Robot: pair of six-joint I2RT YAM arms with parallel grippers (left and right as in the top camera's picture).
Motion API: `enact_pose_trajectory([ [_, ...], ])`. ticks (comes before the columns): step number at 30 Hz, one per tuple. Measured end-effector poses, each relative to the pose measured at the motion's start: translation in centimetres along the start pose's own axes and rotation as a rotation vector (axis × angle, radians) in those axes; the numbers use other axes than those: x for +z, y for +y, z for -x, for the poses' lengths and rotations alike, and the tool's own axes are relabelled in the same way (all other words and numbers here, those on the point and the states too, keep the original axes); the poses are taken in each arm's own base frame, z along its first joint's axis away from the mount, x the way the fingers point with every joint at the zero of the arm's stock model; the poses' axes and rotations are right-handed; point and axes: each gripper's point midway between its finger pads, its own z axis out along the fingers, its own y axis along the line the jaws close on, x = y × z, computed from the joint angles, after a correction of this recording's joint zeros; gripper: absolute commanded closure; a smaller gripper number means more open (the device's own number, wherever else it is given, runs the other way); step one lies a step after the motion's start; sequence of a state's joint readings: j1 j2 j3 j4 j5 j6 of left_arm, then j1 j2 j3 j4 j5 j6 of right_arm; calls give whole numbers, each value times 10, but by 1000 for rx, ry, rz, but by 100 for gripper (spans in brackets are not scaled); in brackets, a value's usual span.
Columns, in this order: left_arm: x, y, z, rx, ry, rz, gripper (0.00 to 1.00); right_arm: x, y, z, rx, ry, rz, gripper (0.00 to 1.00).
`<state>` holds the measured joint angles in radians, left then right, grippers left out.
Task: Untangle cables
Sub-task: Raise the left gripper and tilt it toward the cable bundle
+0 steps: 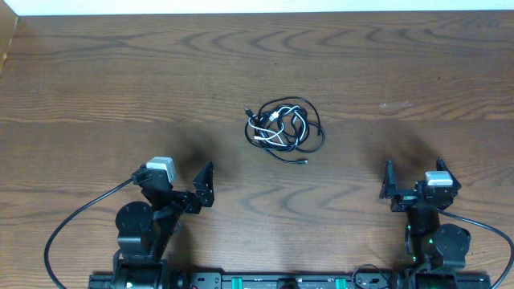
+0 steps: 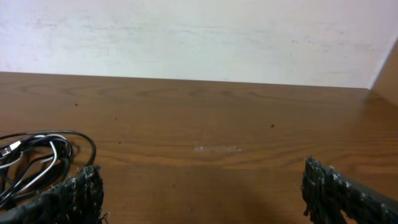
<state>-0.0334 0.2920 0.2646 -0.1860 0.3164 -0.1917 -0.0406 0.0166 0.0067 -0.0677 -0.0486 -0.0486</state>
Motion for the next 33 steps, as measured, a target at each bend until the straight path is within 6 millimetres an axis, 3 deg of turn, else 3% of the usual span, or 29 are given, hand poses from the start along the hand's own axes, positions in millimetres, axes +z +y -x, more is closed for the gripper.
enact_pose_trajectory([
  [7, -2, 0, -3, -29, 23, 6, 1, 0, 0, 0, 0, 0, 0, 1],
  [16, -21, -18, 47, -41, 38, 10, 1, 0, 0, 0, 0, 0, 0, 1],
  [26, 2, -16, 62, -154, 294, 89, 1, 0, 0, 0, 0, 0, 0, 1],
  [33, 20, -9, 56, -193, 430, 131, 2, 0, 0, 0, 0, 0, 0, 1],
])
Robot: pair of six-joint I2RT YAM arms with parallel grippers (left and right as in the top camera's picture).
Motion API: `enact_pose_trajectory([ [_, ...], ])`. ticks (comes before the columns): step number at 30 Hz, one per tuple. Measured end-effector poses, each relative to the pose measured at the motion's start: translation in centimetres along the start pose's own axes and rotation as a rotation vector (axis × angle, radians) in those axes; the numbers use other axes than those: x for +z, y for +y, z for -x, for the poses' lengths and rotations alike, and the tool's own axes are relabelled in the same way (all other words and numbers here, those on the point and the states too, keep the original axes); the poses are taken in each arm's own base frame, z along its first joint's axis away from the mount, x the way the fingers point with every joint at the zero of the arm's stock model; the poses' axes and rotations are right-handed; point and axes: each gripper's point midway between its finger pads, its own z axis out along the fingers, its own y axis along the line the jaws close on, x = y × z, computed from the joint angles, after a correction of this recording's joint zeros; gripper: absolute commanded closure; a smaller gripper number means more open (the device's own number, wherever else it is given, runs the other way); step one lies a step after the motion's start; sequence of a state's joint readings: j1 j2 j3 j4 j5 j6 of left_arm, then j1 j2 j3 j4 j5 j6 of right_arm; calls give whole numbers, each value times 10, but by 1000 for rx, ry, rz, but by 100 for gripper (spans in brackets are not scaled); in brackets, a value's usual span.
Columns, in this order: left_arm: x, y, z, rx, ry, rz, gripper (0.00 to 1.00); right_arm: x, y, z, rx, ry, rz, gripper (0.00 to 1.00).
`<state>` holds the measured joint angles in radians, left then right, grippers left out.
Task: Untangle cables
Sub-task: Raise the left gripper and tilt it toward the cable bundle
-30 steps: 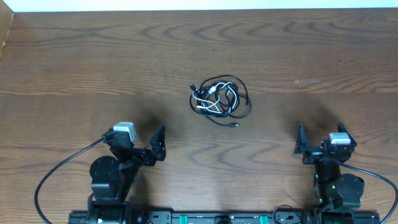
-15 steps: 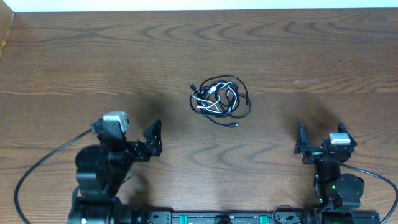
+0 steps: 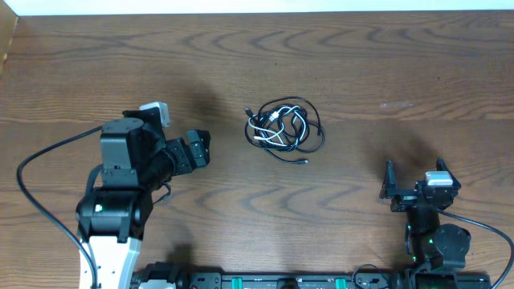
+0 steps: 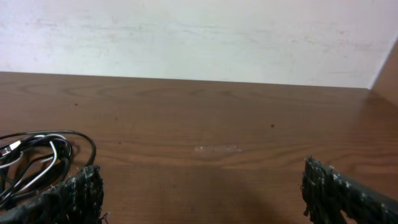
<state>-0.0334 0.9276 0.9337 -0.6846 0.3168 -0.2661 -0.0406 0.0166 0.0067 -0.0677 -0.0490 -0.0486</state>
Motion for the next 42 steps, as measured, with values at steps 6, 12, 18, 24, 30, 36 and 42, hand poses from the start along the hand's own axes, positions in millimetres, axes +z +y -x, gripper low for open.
enact_pose_trajectory([
  [6, 7, 3, -3, -8, 29, 10, 2, 0, 0, 0, 0, 0, 0, 1],
  [12, 7, 3, -4, -9, 31, 11, 2, 0, 0, 0, 0, 0, 0, 1],
  [18, 10, 3, -9, -52, 58, 14, 2, 0, 0, 0, 0, 0, 0, 1],
  [24, 20, -5, -18, -58, 105, 1, 2, 0, 0, 0, 0, 0, 0, 1],
  [30, 24, -7, -18, -80, 112, -1, 2, 0, 0, 0, 0, 0, 0, 1],
  [36, 31, -21, -18, -61, 115, -38, 2, 0, 0, 0, 0, 0, 0, 1],
  [42, 35, -23, -22, -62, 133, -39, 2, 0, 0, 0, 0, 0, 0, 1],
])
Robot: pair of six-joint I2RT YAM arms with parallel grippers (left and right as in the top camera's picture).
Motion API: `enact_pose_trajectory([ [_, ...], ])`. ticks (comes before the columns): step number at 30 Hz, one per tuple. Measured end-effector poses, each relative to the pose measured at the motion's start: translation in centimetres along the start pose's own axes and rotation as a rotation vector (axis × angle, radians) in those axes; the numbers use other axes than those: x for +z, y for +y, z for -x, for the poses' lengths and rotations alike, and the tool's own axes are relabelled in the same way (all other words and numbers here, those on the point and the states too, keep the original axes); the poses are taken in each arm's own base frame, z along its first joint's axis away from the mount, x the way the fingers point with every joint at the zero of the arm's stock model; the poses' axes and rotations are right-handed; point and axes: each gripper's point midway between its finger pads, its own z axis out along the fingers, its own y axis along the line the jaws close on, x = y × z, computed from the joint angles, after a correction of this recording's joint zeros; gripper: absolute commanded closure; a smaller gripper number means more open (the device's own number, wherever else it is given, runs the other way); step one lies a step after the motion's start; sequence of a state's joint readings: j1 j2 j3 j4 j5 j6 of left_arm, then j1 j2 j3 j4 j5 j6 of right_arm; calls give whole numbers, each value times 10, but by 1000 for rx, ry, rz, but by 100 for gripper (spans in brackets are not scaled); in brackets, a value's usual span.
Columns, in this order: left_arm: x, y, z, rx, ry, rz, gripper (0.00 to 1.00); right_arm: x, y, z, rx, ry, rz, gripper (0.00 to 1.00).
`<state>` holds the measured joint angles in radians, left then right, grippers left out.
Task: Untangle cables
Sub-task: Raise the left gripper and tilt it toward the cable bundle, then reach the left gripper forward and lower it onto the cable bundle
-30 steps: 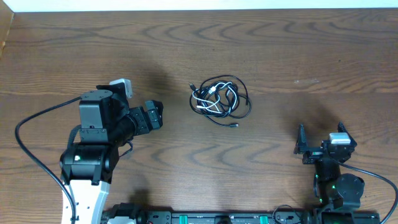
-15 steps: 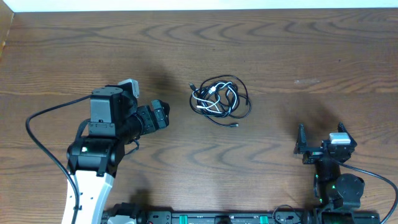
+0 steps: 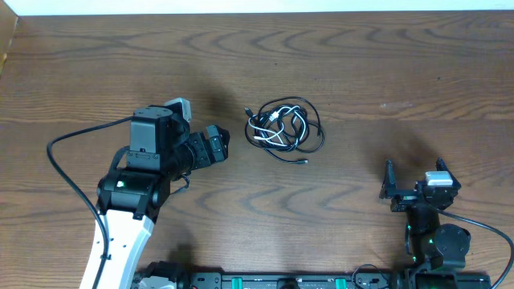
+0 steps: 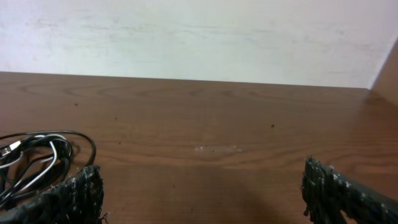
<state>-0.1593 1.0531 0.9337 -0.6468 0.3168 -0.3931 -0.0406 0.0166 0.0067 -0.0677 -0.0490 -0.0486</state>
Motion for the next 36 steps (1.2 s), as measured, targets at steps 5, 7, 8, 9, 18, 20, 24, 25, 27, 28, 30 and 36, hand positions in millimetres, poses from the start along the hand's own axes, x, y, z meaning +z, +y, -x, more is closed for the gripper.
enact_pose_trajectory([
  [5, 5, 2, -2, -9, 16, 8, 2, 0, 0, 0, 0, 0, 0, 1],
  [7, 8, 4, -3, -20, 26, 13, 2, 0, 0, 0, 0, 0, 0, 1],
  [8, 9, 4, -3, -26, 32, 16, 2, 0, 0, 0, 0, 0, 0, 1],
  [9, 11, 5, -4, -33, 39, 20, 2, 0, 0, 0, 0, 0, 0, 1],
  [18, 21, 13, -14, -57, 99, 51, 2, 0, 0, 0, 0, 0, 0, 1],
  [20, 20, 14, -16, -58, 106, 54, 2, 0, 0, 0, 0, 0, 0, 1],
  [24, 20, 14, -17, -59, 109, 56, 2, 0, 0, 0, 0, 0, 0, 1],
  [25, 20, 14, -17, -59, 109, 56, 2, 0, 0, 0, 0, 0, 0, 1],
  [27, 20, 14, -17, -60, 109, 56, 2, 0, 0, 0, 0, 0, 0, 1],
  [28, 20, 14, -17, -60, 110, 56, 2, 0, 0, 0, 0, 0, 0, 1],
  [30, 20, 15, -17, -60, 111, 57, 2, 0, 0, 0, 0, 0, 0, 1],
  [36, 21, 13, -14, -56, 98, 50, 2, 0, 0, 0, 0, 0, 0, 1],
])
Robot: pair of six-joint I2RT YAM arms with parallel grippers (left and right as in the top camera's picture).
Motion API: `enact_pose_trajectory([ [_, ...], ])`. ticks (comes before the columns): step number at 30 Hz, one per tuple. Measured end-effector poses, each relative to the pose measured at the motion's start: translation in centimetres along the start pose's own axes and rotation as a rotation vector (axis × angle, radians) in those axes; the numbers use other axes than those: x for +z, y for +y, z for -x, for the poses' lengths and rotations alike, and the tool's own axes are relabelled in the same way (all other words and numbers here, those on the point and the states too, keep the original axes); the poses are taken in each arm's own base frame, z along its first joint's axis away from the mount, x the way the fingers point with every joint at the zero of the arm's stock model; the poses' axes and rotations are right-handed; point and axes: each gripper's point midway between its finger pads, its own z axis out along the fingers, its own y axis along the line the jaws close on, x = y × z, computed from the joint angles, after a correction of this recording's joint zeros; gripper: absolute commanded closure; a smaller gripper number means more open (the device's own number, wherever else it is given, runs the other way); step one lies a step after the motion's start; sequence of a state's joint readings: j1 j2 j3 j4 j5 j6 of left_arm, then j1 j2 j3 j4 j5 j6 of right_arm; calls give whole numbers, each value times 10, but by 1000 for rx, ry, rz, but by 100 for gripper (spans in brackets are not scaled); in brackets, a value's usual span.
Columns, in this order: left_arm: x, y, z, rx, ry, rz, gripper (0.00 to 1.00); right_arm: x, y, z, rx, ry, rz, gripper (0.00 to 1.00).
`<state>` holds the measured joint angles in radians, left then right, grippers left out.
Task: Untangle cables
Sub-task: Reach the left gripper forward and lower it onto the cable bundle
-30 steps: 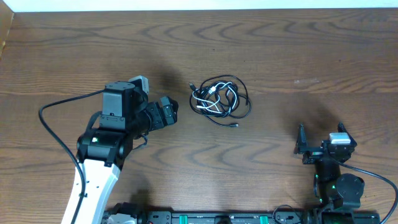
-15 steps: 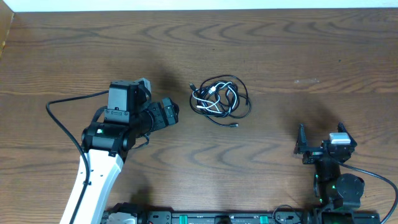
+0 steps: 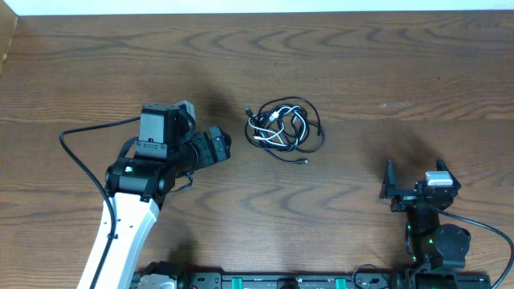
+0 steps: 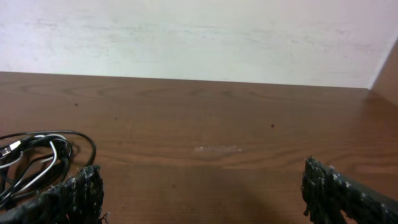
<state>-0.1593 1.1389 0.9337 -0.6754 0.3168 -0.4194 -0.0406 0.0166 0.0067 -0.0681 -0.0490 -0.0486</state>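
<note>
A tangle of black and white cables [image 3: 283, 128] lies in a loose coil at the table's middle; its right edge shows at the left of the right wrist view [image 4: 34, 158]. My left gripper [image 3: 222, 145] hovers just left of the coil, pointing at it, jaws apart and empty, a short gap from the nearest loop. Near the front edge at the right my right gripper [image 3: 414, 175] rests, its fingers [image 4: 74, 196] wide open with only bare wood between them.
The brown wooden table [image 3: 385, 72] runs to a white wall [image 4: 199, 37] at the back. The left arm's black cable [image 3: 80, 152] loops out over the wood at the left. The arm bases stand along the front edge.
The left gripper has shifted a little to the right, closer to the cable coil. The cables and the right arm are where they were.
At first both arms were parked at the front edge with open grippers, the coil untouched in the middle. The left arm was then raised at mid-left, later nearer the coil, and now sits just beside it. The right arm never moved.
</note>
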Motion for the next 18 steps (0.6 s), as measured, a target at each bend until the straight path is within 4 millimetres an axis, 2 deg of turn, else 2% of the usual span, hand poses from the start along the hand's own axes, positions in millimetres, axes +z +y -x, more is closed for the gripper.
enact_pose_trajectory([
  [9, -6, -9, 13, 12, -41, -22, 2, 0, 0, 0, 0, 0, 0, 1],
  [14, -13, -29, 21, 52, -59, -56, 2, 0, 0, 0, 0, 0, 0, 1],
  [18, -8, -47, 19, 103, -16, -31, 2, 0, 0, 0, 0, 0, 0, 1],
])
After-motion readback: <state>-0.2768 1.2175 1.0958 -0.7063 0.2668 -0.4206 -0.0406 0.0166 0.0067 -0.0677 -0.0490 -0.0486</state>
